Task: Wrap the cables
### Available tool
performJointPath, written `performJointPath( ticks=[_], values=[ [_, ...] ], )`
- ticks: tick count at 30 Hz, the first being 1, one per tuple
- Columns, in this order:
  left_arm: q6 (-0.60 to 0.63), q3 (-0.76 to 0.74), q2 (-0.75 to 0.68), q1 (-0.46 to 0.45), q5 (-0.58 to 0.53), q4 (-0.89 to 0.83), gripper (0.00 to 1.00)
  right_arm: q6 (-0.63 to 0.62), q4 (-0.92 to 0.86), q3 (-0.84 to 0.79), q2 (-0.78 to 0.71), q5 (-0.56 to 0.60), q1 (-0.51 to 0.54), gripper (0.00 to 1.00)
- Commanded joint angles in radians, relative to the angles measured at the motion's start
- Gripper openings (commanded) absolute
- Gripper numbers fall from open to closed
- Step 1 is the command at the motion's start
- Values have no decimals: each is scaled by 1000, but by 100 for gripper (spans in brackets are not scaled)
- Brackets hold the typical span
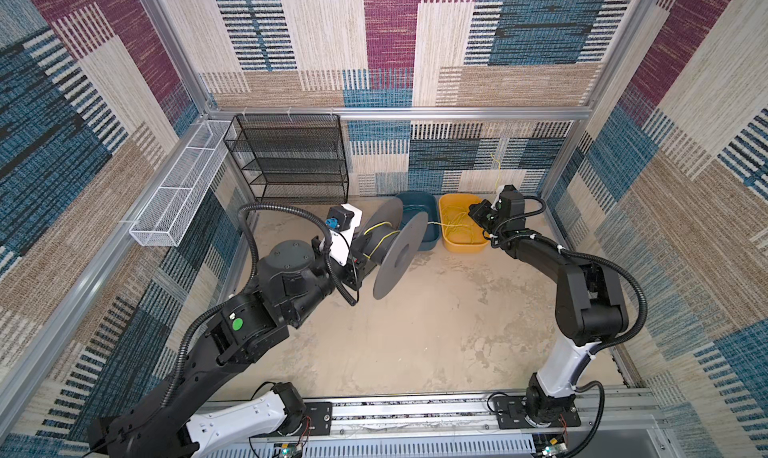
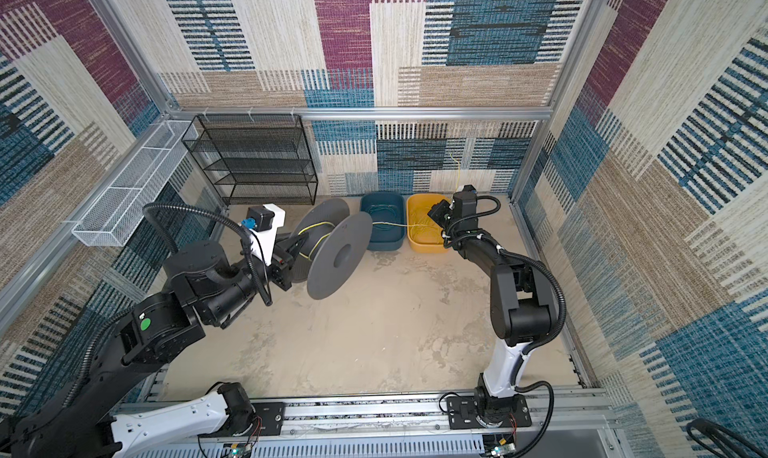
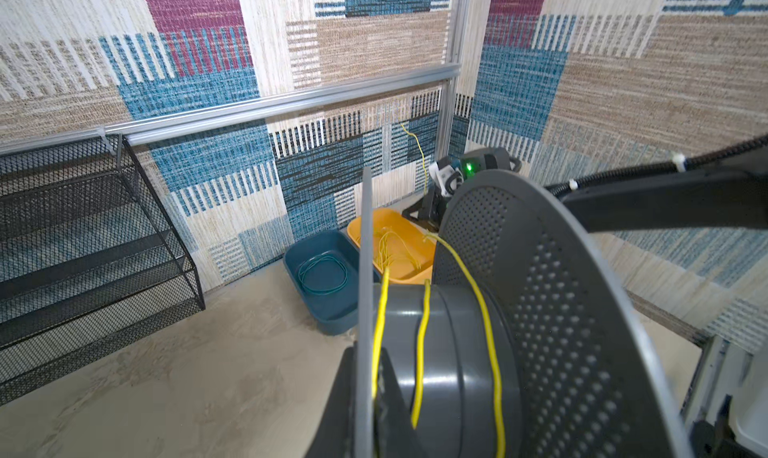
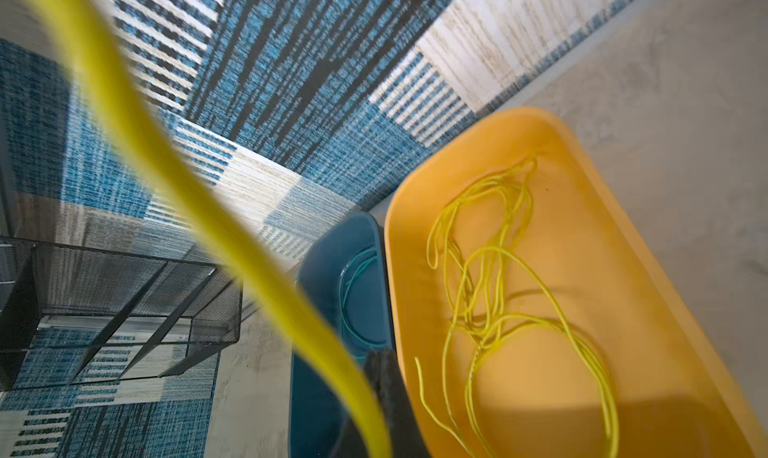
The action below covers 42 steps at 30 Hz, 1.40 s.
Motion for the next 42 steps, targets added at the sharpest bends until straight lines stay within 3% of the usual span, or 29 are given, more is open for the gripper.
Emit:
performJointPath(
  ticks=[1, 11, 17, 22, 29, 35, 42],
  values=[
    [-98, 43, 51, 64, 84, 223, 0, 28, 112, -70, -54, 72, 27, 0],
    [-259, 125, 267, 216, 124, 437, 0, 99, 161, -189, -104, 201, 212, 0],
    [-328, 94, 331, 247, 33, 558, 0, 148, 183, -236, -97, 278, 328, 0],
    [-296, 108, 401, 248, -123, 573, 0, 145, 177, -302, -179, 383, 447, 0],
    [-159, 188, 572, 250, -323, 532, 0, 77, 89, -382, -440, 595, 611, 0],
    [-73, 288, 725, 250, -390, 479, 0, -13, 24, -347, -577, 669, 719, 0],
    [-36, 361, 870, 251, -405, 431, 0, -67, 1, -307, -678, 658, 756, 0]
  ],
)
